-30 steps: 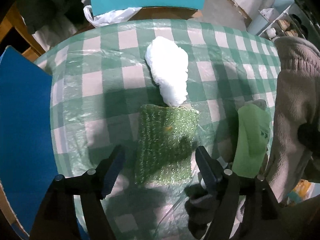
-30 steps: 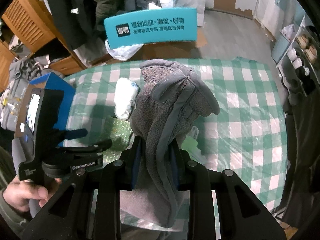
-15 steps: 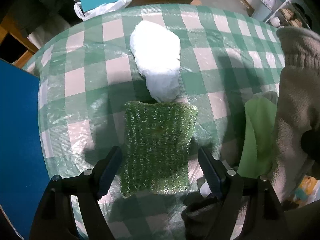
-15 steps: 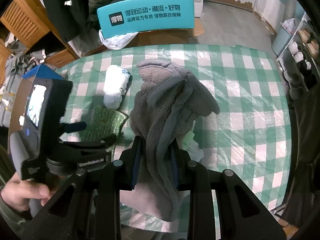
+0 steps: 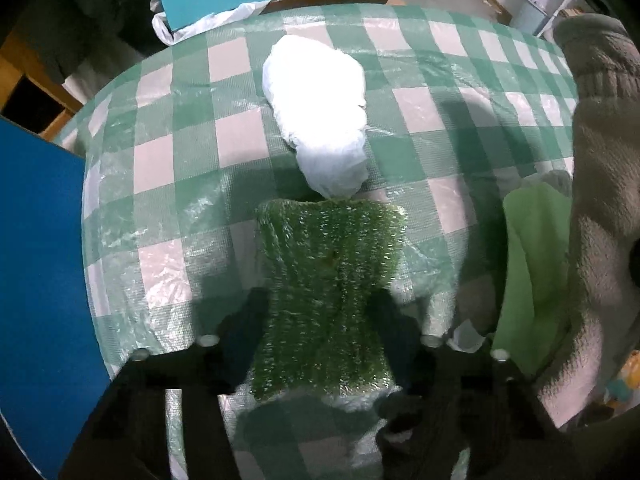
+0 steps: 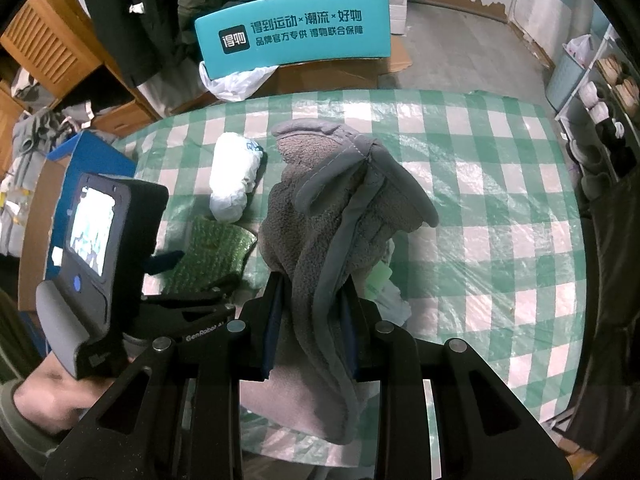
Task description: Organize soft objects
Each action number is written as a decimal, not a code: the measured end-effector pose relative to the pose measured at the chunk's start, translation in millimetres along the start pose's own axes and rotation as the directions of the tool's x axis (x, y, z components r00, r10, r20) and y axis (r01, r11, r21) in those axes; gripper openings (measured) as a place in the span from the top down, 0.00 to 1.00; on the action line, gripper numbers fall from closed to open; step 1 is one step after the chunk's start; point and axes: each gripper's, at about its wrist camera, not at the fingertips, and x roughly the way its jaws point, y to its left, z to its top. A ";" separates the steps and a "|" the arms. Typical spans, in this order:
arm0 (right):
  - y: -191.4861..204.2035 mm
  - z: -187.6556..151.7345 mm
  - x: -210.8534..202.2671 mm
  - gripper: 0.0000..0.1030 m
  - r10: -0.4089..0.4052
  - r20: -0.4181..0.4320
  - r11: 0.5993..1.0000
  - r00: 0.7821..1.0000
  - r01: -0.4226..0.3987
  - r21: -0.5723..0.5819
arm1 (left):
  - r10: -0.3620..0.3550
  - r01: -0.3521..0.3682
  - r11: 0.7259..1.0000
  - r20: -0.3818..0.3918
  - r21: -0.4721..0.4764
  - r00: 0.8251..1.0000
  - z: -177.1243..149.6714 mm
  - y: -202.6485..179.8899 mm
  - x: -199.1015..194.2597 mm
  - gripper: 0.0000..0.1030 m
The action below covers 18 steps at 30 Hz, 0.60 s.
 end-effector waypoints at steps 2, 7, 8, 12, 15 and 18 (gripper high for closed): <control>0.5 0.3 -1.0 0.75 0.000 0.001 1.000 1.000 0.000 -0.002 | -0.037 0.037 0.999 -0.009 -0.005 0.999 0.0 -0.5 -1.1 0.73; 4.4 1.1 -6.1 0.75 0.001 0.010 1.000 1.000 0.000 -0.014 | -0.056 0.056 0.998 0.009 0.007 0.998 -3.0 -2.3 -13.0 0.82; 5.6 1.0 -7.0 0.75 0.001 0.011 1.000 1.000 -0.001 -0.016 | -0.058 0.058 0.998 0.017 0.014 0.998 -3.9 -3.7 -16.4 0.82; 7.8 1.2 -10.5 0.75 0.000 0.017 1.000 1.000 0.001 -0.020 | -0.069 0.068 0.997 0.048 0.028 0.996 -6.5 -7.7 -31.0 0.84; 9.3 1.0 -13.9 0.75 -0.002 0.024 1.000 1.000 0.002 -0.024 | -0.070 0.068 0.997 0.072 0.033 0.995 -7.3 -5.2 -43.9 0.84; 12.4 1.0 -18.1 0.75 0.000 0.031 1.000 1.000 0.001 -0.030 | -0.063 0.059 0.997 0.105 0.042 0.992 -8.2 -1.9 -59.5 0.84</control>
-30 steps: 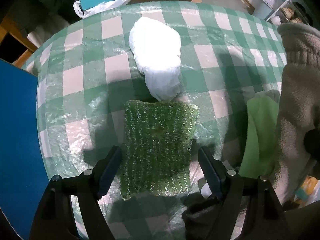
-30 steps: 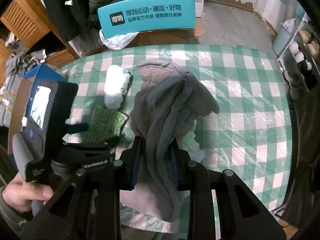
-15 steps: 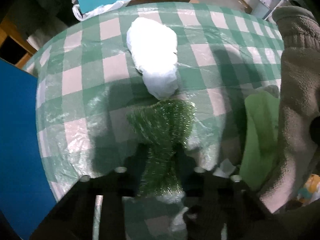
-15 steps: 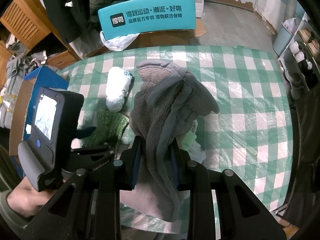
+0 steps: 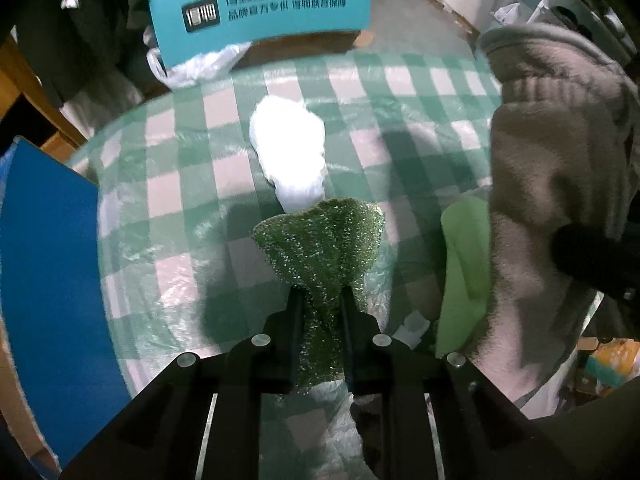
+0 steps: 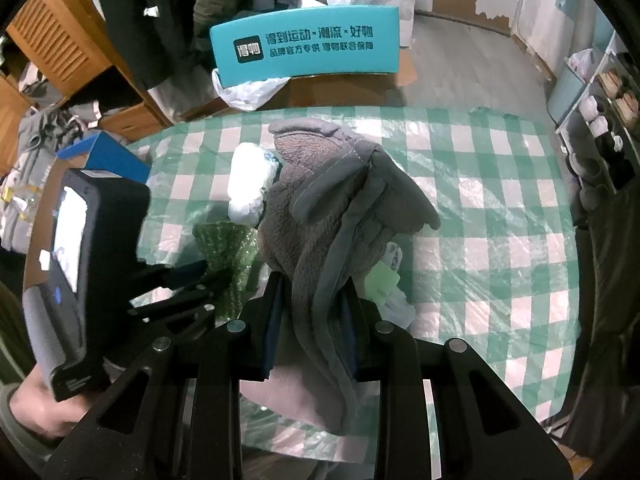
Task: Organize soft objects
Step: 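Carry the green sponge with the left tool while the right tool carries the glove to the box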
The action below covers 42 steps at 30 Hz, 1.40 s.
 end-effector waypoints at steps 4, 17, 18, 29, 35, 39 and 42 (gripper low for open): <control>5.9 -0.1 -6.6 0.75 -0.003 0.013 1.000 1.000 0.003 -0.014 | 0.024 -0.025 1.000 0.044 0.008 0.999 -2.8 8.3 -18.4 0.84; 31.0 2.6 -24.7 0.82 0.004 0.061 0.998 0.998 0.000 -0.062 | 0.056 -0.051 0.998 0.147 -0.037 0.988 -11.0 32.2 -72.0 0.84; 32.3 2.6 -26.2 0.83 0.006 0.068 0.998 0.998 -0.001 -0.062 | 0.056 -0.050 0.998 0.153 -0.042 0.987 -11.2 35.1 -74.5 0.84; 50.4 4.2 -37.2 0.84 0.040 0.106 0.995 0.994 -0.030 -0.100 | 0.087 -0.073 0.994 0.205 -0.078 0.975 -20.8 63.6 -104.5 0.84; 65.3 5.5 -40.9 0.84 0.046 0.110 0.991 0.993 -0.031 -0.133 | 0.124 -0.107 0.991 0.234 -0.086 0.964 -27.9 76.6 -119.8 0.84; 75.4 6.3 -45.1 0.84 0.055 0.117 0.987 0.992 -0.037 -0.156 | 0.148 -0.128 0.987 0.254 -0.093 0.956 -33.3 84.7 -131.0 0.84; 83.7 6.7 -48.8 0.84 0.064 0.123 0.984 0.990 -0.042 -0.174 | 0.154 -0.132 0.986 0.261 -0.101 0.953 -37.1 93.0 -137.3 0.84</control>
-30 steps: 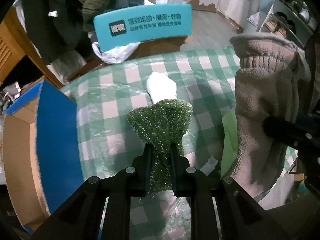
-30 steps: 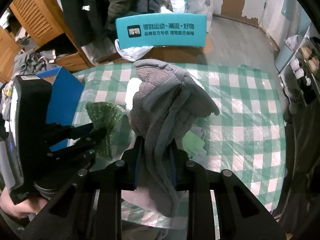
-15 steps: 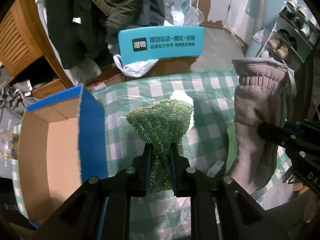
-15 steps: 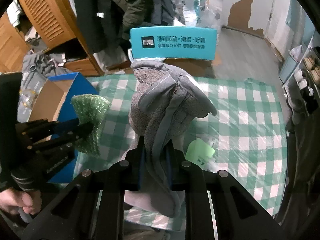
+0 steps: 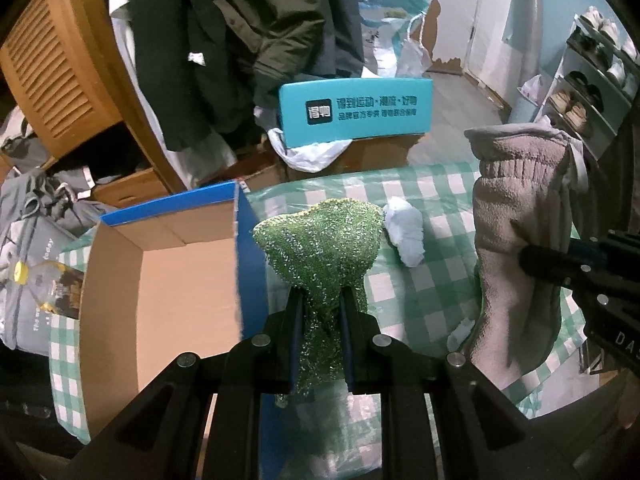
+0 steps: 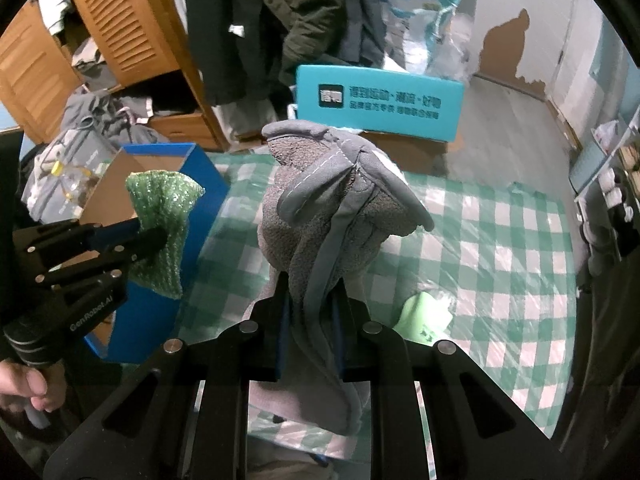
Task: Organize soft objects
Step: 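Carry the green sponge with the left tool while the right tool carries the glove to the box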
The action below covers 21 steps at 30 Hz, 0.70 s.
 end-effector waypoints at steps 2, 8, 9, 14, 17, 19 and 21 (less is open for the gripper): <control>5.7 1.9 -1.6 0.84 0.005 0.005 1.000 1.000 -0.005 -0.011 | 0.006 -0.006 1.000 0.005 -0.005 1.000 -0.7 5.6 -3.2 0.84; 23.9 9.5 -4.9 0.85 0.020 0.016 0.999 1.000 -0.019 -0.039 | 0.021 -0.020 0.999 0.021 -0.029 1.000 -4.0 25.6 -13.2 0.84; 27.8 10.9 -5.1 0.85 0.023 0.017 0.999 1.000 -0.022 -0.046 | 0.024 -0.024 0.999 0.024 -0.033 0.999 -4.6 28.6 -14.7 0.84; 42.7 15.8 -4.1 0.85 0.037 0.019 0.997 0.999 -0.036 -0.068 | 0.056 -0.054 0.997 0.039 -0.053 0.998 -9.4 45.6 -22.1 0.84; 55.2 21.0 -2.5 0.85 0.050 0.020 0.995 0.999 -0.048 -0.083 | 0.063 -0.060 0.996 0.039 -0.072 0.997 -13.0 58.2 -25.3 0.84; 62.7 24.7 -2.7 0.84 0.058 0.022 0.994 0.998 -0.055 -0.094 | 0.072 -0.068 0.994 0.041 -0.085 0.997 -15.1 67.6 -26.6 0.84; 72.4 29.4 -3.1 0.85 0.067 0.026 0.992 0.997 -0.064 -0.107 | 0.078 -0.074 0.992 0.040 -0.099 0.996 -17.9 76.5 -27.8 0.84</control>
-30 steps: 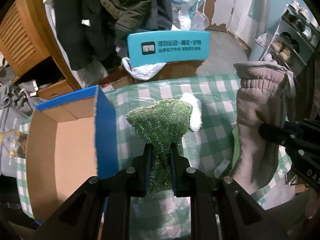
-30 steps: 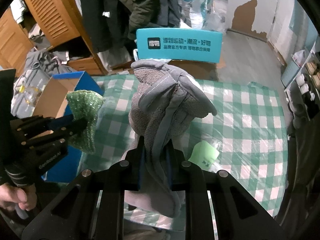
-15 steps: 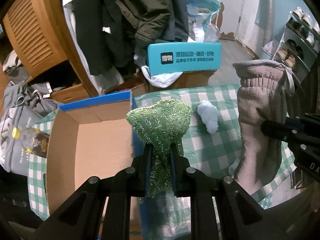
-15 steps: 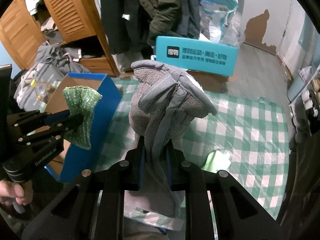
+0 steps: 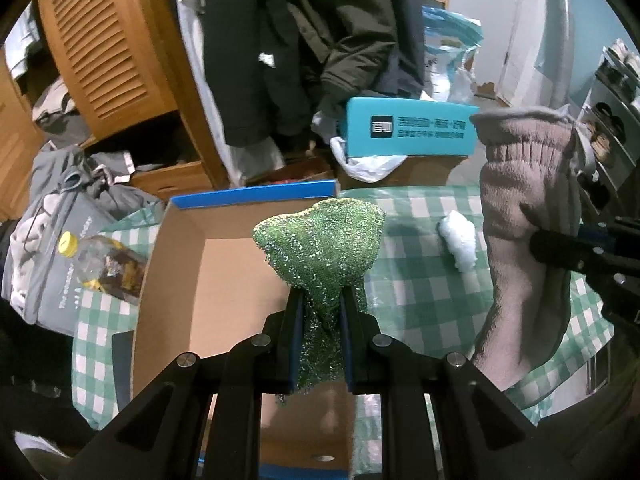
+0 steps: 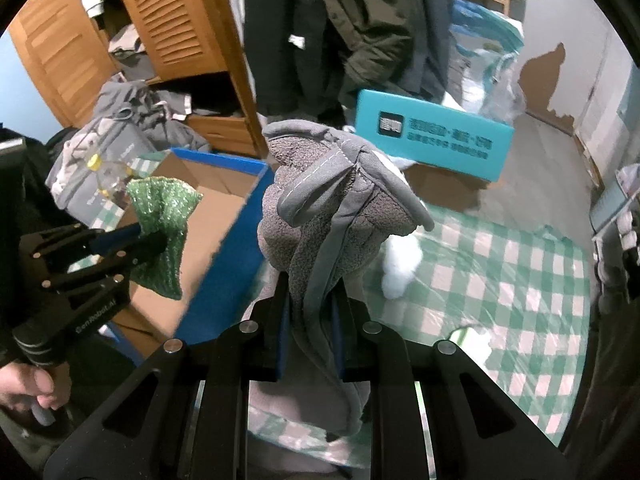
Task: Organize soft objects
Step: 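Carry the green sponge with the left tool while the right tool carries the glove to the box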
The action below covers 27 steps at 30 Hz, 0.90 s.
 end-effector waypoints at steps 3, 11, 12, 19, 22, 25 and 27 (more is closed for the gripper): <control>14.2 7.3 0.9 0.85 0.014 0.006 1.000 1.000 -0.014 -0.018 | 0.009 -0.009 1.000 -0.002 -0.016 1.000 -2.9 11.8 -0.6 0.84; 57.4 29.8 10.8 0.84 0.053 0.006 0.996 0.999 -0.052 -0.070 | 0.044 -0.044 0.997 0.006 -0.063 0.999 -6.8 48.1 -3.9 0.84; 61.7 31.3 12.1 0.84 0.057 0.004 0.996 0.998 -0.056 -0.076 | 0.049 -0.049 0.996 0.006 -0.068 0.999 -7.3 52.9 -3.9 0.84; 95.2 46.2 25.8 0.84 0.087 -0.010 0.990 0.996 -0.087 -0.107 | 0.063 -0.063 0.992 -0.003 -0.112 0.998 -14.0 84.2 -1.3 0.84; 108.8 51.8 32.5 0.84 0.100 -0.019 0.988 0.995 -0.102 -0.118 | 0.074 -0.074 0.990 -0.005 -0.123 0.997 -17.6 94.3 0.3 0.84; 120.6 56.0 41.6 0.84 0.111 -0.034 0.985 0.993 -0.114 -0.126 | 0.083 -0.084 0.988 -0.012 -0.130 0.996 -20.6 103.3 2.8 0.84; 128.4 58.2 47.9 0.84 0.118 -0.046 0.984 0.992 -0.123 -0.131 | 0.083 -0.084 0.987 -0.017 -0.138 0.996 -23.1 109.5 4.5 0.84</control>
